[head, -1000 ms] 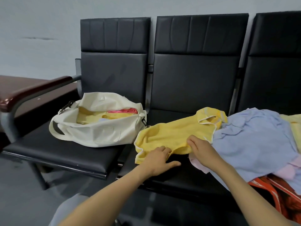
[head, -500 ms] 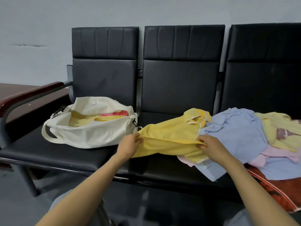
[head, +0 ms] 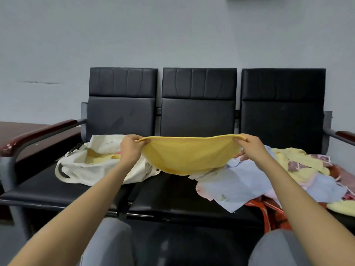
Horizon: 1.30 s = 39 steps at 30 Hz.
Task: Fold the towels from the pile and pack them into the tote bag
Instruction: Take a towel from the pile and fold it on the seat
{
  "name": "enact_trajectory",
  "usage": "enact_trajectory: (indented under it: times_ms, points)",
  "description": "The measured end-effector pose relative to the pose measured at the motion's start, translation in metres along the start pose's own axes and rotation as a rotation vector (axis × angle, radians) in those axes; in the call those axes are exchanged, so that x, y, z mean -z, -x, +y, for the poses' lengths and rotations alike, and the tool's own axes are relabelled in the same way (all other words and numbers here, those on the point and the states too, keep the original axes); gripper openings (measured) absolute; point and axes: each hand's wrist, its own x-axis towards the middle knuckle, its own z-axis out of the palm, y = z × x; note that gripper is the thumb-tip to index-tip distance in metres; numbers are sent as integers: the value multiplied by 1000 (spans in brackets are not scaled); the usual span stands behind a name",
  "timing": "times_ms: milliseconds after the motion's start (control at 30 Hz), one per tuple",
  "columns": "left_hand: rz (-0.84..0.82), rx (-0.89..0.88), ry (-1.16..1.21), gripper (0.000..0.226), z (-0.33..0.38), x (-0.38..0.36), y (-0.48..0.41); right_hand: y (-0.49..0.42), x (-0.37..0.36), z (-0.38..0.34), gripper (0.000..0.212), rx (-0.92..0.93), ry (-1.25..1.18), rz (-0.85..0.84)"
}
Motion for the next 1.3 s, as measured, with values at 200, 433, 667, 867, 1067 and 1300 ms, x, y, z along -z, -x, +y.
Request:
enact_trajectory:
  times_ms: [200,433,667,867,1067,1300]
  points:
    - [148,50,187,25,35,17,-5,21,11,-64,20,64,-348,-28]
    - [116,136,746,11,85,39,-36,10,26,-111,18,258,-390,94]
    - [-231,303,286,22,50,7,-84,-49,19,-78,26,97,-180,95]
    - [-572,664,176,19,-8,-63,-132,-133,-4,1,45,-414,37,-204]
    - [-137,148,400,21,36,-102,-208,-211,-15,-23,32,-27,-240,56]
    - [-132,-4,974,16,77,-75,-213,-172,-7,-75,25,354,-411,183]
